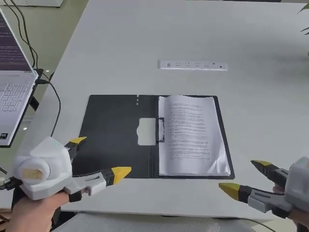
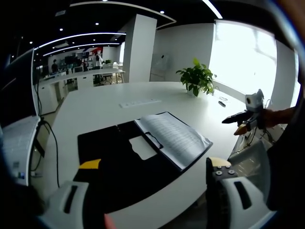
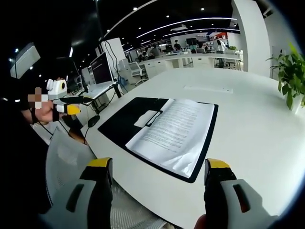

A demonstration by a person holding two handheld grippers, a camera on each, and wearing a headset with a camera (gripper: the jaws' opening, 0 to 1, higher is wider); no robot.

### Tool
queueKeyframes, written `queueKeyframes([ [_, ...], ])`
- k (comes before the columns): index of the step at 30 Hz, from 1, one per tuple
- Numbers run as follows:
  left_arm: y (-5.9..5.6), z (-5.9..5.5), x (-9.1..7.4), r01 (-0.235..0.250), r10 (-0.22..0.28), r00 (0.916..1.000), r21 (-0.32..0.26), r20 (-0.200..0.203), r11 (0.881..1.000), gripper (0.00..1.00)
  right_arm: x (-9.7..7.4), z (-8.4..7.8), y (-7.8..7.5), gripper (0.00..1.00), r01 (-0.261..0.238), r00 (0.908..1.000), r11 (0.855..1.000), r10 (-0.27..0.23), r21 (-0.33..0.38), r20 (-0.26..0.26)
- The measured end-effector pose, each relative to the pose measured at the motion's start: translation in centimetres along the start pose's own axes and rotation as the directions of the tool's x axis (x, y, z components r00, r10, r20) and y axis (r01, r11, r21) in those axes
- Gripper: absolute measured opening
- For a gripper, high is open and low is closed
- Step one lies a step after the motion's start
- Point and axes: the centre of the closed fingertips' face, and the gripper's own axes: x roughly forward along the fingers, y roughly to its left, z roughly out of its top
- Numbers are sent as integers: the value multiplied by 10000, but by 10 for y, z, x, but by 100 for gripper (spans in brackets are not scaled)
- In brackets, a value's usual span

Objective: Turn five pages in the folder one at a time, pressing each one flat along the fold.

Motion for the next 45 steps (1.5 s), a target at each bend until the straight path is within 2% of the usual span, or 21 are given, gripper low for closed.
queueKeyframes([
  [5, -3, -1, 0, 40, -40, 10000, 62, -44, 10000, 87, 1, 3, 1, 78, -59, 10000, 10000, 59, -66, 36],
  [14, -2, 4, -2, 57, -57, 10000, 209, -29, 9998, 87, -1, 5, -2, 78, 23, 9999, 9999, -22, -124, 100],
  [23, -9, 11, 16, 509, -505, 9987, 532, -88, 9973, 85, -6, -2, -6, 79, 239, 9997, 9996, -237, -179, 113],
  [27, -17, 16, 26, 804, -801, 9968, 707, -71, 9943, 84, -10, -3, -8, 79, 378, 9991, 9992, -377, -101, 178],
  [31, -27, 21, 37, 1123, -1125, 9936, 800, -18, 9905, 83, -13, -6, -8, 80, 460, 9989, 9988, -460, -143, 12],
  [33, -34, 23, 44, 1370, -1372, 9905, 883, -45, 9866, 83, -14, -6, -8, 80, 511, 9987, 9986, -512, -166, -67],
  [38, -52, 23, 64, 1919, -1896, 9814, 1168, -310, 9744, 82, -17, -2, -12, 79, 660, 9976, 9978, -660, 1, 194],
  [45, -71, 27, 88, 2416, -2381, 9703, 1256, -422, 9622, 80, -18, -3, -12, 80, 700, 9975, 9975, -700, 7, 95],
])
